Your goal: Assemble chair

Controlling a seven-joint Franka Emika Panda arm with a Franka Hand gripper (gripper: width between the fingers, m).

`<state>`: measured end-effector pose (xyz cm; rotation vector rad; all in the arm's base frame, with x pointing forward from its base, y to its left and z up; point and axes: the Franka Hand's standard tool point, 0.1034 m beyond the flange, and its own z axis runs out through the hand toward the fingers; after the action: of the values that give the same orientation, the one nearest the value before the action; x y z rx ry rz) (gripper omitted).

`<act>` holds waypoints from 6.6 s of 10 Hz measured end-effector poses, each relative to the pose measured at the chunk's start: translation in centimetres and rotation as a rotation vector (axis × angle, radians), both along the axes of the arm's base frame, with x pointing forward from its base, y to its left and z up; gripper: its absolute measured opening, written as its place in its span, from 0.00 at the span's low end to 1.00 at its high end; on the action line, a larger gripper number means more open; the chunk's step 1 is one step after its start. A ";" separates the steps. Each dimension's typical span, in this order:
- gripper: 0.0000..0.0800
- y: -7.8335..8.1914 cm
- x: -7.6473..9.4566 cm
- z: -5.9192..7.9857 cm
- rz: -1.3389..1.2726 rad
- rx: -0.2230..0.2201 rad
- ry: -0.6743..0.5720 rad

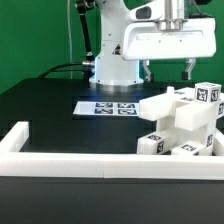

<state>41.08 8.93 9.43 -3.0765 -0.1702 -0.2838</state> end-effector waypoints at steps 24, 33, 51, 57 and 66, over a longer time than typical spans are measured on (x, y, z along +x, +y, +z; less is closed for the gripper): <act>0.81 0.3 -3.9 -6.9 0.024 -0.061 0.217; 0.81 0.7 -4.8 -8.8 0.001 -0.080 0.252; 0.36 -4.2 0.6 1.6 -0.008 0.025 0.285; 0.36 -4.6 6.8 4.9 0.048 0.025 0.244; 0.36 -5.4 12.4 5.4 0.174 -0.016 0.199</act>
Offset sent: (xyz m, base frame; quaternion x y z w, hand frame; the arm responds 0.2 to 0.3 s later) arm 0.0000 0.0000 0.0000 0.0000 0.0000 0.0000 1.0000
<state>53.45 3.56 14.84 -3.0538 -0.4289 0.0309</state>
